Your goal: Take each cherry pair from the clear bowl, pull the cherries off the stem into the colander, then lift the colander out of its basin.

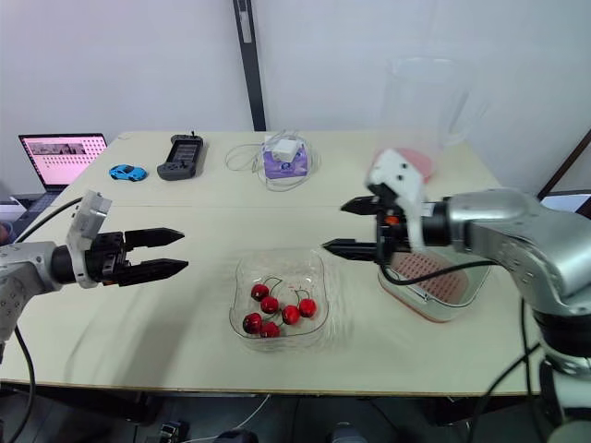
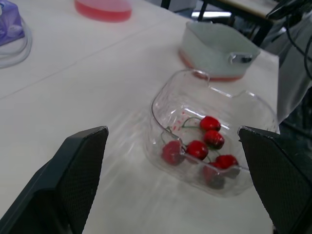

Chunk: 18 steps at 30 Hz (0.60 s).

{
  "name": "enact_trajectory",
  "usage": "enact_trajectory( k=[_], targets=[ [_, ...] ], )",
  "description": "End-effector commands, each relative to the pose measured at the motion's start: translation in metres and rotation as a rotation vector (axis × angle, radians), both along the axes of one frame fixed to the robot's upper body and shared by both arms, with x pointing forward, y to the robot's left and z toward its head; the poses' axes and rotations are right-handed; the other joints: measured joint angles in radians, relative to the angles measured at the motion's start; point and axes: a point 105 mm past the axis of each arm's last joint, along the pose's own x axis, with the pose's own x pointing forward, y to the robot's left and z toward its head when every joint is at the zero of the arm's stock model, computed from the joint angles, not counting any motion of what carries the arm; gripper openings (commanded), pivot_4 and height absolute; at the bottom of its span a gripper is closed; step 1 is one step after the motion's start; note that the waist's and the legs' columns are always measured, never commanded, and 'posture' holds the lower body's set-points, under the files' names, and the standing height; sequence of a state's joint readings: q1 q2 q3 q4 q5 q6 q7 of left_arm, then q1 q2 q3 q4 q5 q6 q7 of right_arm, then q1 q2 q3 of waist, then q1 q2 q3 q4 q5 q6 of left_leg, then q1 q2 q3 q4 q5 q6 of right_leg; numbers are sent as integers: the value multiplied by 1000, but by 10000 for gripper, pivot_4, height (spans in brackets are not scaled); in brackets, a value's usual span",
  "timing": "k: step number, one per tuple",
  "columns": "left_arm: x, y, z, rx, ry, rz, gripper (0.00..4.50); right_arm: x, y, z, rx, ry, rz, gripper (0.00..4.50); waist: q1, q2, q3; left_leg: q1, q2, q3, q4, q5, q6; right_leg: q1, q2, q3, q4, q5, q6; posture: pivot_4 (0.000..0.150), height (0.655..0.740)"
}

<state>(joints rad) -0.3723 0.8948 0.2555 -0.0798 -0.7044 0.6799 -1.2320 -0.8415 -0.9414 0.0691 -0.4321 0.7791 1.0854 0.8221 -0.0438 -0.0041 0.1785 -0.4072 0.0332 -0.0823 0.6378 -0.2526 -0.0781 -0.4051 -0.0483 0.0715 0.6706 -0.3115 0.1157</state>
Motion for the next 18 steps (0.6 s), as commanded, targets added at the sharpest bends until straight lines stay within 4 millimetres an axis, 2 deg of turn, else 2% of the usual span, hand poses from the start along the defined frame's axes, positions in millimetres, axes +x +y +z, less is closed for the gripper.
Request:
enact_trajectory(
  k=[1, 3, 5, 8, 12, 18],
  targets=[
    [-1, -6, 7, 33, -78, -9, 45000, -3, 28, -11, -95, 4, 101, 44508, 0, 0, 0, 0, 0, 0, 0, 0, 0, 0, 0, 0, 0, 0, 0, 1500, 7332],
    [3, -3, -3, 104, -129, 14, 45000, -1, 48, -23, -141, 20, 150, 44508, -2, 0, 0, 0, 0, 0, 0, 0, 0, 0, 0, 0, 0, 0, 0, 1500, 7332],
    [4, -2, -6, 108, -135, 22, 45000, 2, 60, -32, -175, 20, 168, 44508, -3, 0, 0, 0, 0, 0, 0, 0, 0, -1, 1, 0, 1, 0, 0, 1500, 7332],
    [2, -10, -2, 81, -150, 4, 45000, 11, 76, -51, -240, -8, 137, 44508, -1, 0, 0, -1, 0, 0, 0, 0, 0, -3, 1, 0, 1, 0, 0, 1500, 7332],
    [-4, -23, -1, 85, -151, -40, 45000, 3, 109, -69, -213, 22, 161, 44508, -2, 0, 0, -2, 0, 0, 1, 0, 0, -3, 0, 0, 2, 0, 0, 1500, 7332],
    [-13, -30, 0, 128, -129, -88, 45000, 10, 116, -83, -242, 47, 81, 44508, -1, 0, 0, -2, 0, -1, 1, 0, 0, -3, 0, 0, 4, 0, 0, 1500, 7332]
  ],
)
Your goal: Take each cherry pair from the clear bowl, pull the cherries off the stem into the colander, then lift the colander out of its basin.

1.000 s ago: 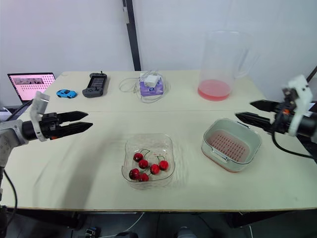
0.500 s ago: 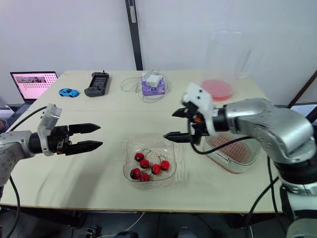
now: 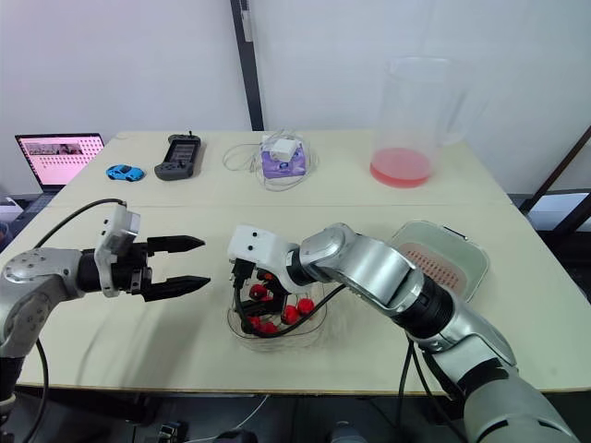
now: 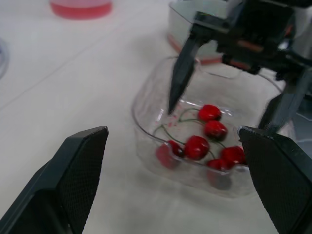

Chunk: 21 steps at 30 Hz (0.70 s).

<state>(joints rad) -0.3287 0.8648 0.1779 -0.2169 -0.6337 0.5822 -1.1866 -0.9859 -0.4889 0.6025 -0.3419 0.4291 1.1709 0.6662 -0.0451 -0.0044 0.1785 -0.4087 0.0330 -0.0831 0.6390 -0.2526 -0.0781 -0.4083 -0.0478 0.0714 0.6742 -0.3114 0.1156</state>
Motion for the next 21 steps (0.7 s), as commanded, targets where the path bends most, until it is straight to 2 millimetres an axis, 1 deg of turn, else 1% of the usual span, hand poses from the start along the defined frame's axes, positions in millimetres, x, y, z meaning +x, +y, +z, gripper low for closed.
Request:
enact_trajectory(
  k=[1, 3, 5, 6, 9, 13, 16, 21],
  targets=[
    [-6, -2, 12, 24, -30, -25, 45000, 2, 1, 2, 6, -9, -47, 44508, -1, 0, 0, 0, 0, 0, 0, 0, 0, 0, 0, 0, 0, 0, 0, 1500, 7332],
    [-5, 0, 11, 41, -28, -19, 45000, -1, 1, -3, 4, 30, -62, 44508, -2, 0, 0, 0, 0, 0, 0, 0, 0, 0, 0, 0, 0, 0, 0, 1500, 7332],
    [-6, 2, 8, 54, -13, -18, 45000, -2, -1, -9, -3, 62, -87, 38885, -2, 0, 0, 0, 0, 0, 0, 0, 0, 0, 1, 0, 0, 0, 0, 1500, 7332],
    [-7, 3, 6, 59, -8, -16, 45000, -2, -2, -12, -9, 75, -96, 36769, -2, 0, 0, 0, 0, 0, 0, 0, 0, 0, 1, 0, 0, 0, 0, 1500, 7332],
    [-7, 7, 4, 68, 4, -9, 45000, -1, -7, -20, -32, 95, -123, 36769, -2, 0, 0, 0, 0, 0, 0, 0, 0, 0, 0, 0, 0, 0, 0, 1500, 7332],
    [-8, 7, 1, 65, 24, -9, 45000, 7, -15, -29, -71, 82, -174, 36769, -2, 0, 0, 0, 0, 0, 0, 0, 0, 0, 0, 0, 0, 0, 0, 1500, 7332],
    [-8, 7, 0, 65, 26, -7, 45000, 10, -14, -30, -60, 85, -190, 36769, -2, 0, 0, 0, 0, 0, 0, 0, 0, 0, 0, 0, 0, 0, 0, 1500, 7332],
    [-9, 6, -1, 62, 29, -11, 45000, 9, -13, -33, -62, 96, -199, 36769, -3, 0, 0, 0, 0, 0, 0, 0, 0, 0, 1, 0, 0, 0, 0, 1500, 7332]
  ],
)
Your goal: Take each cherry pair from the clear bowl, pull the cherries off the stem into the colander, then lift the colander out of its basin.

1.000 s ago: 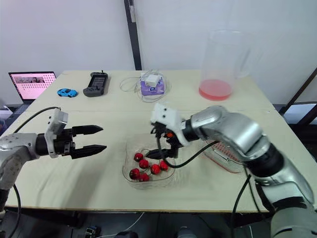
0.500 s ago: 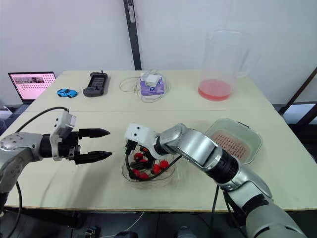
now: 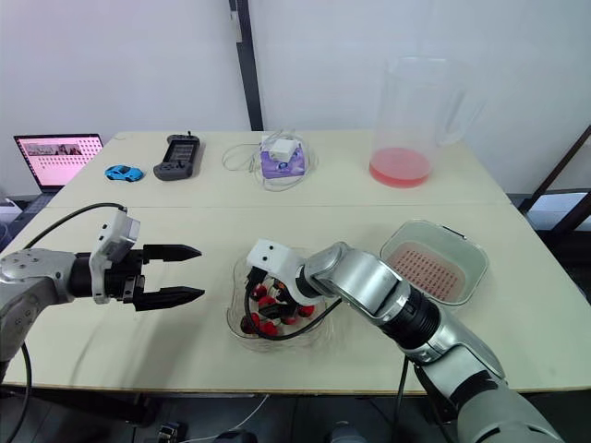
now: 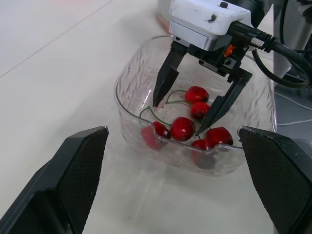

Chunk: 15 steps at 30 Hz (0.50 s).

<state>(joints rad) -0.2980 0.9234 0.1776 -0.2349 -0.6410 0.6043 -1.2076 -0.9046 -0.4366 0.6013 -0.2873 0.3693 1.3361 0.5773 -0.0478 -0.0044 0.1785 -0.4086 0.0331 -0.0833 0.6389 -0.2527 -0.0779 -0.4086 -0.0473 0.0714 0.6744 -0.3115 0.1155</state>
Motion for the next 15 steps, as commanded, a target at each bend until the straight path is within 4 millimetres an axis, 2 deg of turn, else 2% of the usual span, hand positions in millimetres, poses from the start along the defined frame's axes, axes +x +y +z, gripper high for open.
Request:
enact_trajectory(
  k=[1, 4, 5, 15],
  targets=[
    [-2, 0, 4, -1, -10, -8, 45000, -2, 6, 6, 30, -22, 12, 36769, 0, 0, 0, 0, 0, 0, 0, 0, 0, 0, 0, 0, 0, 0, 0, 1500, 7332],
    [-2, 0, 5, -10, -6, -6, 45000, -4, 8, 4, 31, -13, 15, 29035, 0, 0, 0, 0, 0, 0, 0, 0, 0, 0, 0, 0, 0, 0, 0, 1500, 7332],
    [-1, 0, 5, -9, -8, -7, 45000, -6, 8, 2, 29, -5, 19, 24567, 0, 0, 0, 0, 0, 0, 0, 0, 0, 0, 0, 0, 0, 0, 0, 1500, 7332],
    [-1, -1, 6, -12, -10, -16, 45000, -6, 6, -1, 28, 4, -3, 24567, 0, 0, 0, 0, 0, 0, 0, 0, 0, 0, 0, 0, 0, 0, 0, 1500, 7332]
  ],
)
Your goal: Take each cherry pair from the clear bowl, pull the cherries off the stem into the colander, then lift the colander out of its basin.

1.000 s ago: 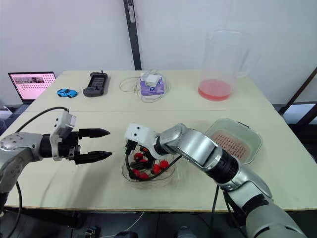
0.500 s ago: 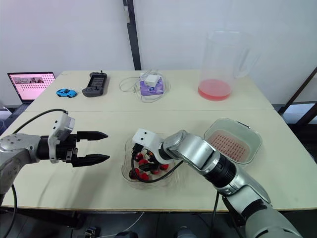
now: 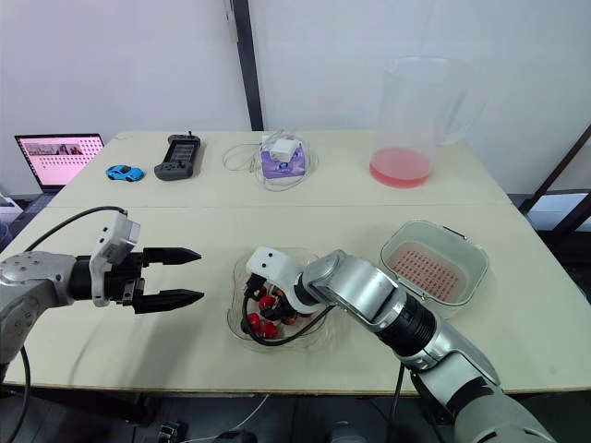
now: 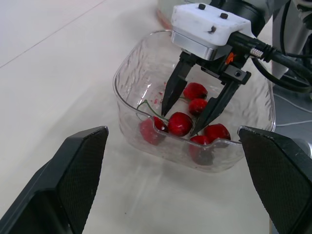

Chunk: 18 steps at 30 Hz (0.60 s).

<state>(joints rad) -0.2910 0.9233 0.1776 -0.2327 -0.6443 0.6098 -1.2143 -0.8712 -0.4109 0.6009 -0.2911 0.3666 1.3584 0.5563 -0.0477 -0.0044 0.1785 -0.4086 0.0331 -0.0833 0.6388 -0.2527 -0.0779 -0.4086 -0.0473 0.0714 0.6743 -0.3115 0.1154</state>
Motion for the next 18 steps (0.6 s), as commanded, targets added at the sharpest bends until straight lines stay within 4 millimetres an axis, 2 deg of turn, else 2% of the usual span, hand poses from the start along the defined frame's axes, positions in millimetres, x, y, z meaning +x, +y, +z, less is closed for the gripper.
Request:
enact_trajectory(
  k=[1, 6, 9, 10, 11, 18],
  targets=[
    [-1, -2, 8, -11, -22, -15, 45000, -2, 4, 8, 30, -23, 12, 24567, 0, 0, 0, 0, 0, 0, 0, 0, 0, 0, 0, 0, 0, 0, 0, 1500, 7332],
    [-1, -3, 10, -28, -13, -19, 45000, -2, 5, 9, 38, -16, 11, 24567, 0, 0, 0, 0, 0, 0, 0, 0, 0, 0, 0, 0, 0, 0, 0, 1500, 7332],
    [0, -3, 9, -27, -15, -16, 45000, -1, 5, 11, 42, -21, 11, 16242, 0, 0, 0, 0, 0, 0, 0, 0, 0, 0, 0, 0, 0, 0, 0, 1500, 7332],
    [1, -3, 8, -27, -13, -16, 45000, -1, 5, 12, 43, -23, 13, 11331, 0, 0, 0, 0, 0, 0, 0, 0, 0, 0, 0, 0, 0, 0, 0, 1500, 7332],
    [0, -4, 7, -26, -5, -21, 45000, -1, 5, 12, 43, -27, 13, 8588, 0, 0, 0, 0, 0, 0, 0, 0, 0, 0, 0, 0, 0, 0, 0, 1500, 7332],
    [0, -2, 8, -29, 7, -22, 45000, -1, 2, 22, 49, -44, 20, 8588, 0, 0, 0, 0, 0, 0, 0, 0, 0, 0, 0, 0, 0, 0, 0, 1500, 7332]
  ],
)
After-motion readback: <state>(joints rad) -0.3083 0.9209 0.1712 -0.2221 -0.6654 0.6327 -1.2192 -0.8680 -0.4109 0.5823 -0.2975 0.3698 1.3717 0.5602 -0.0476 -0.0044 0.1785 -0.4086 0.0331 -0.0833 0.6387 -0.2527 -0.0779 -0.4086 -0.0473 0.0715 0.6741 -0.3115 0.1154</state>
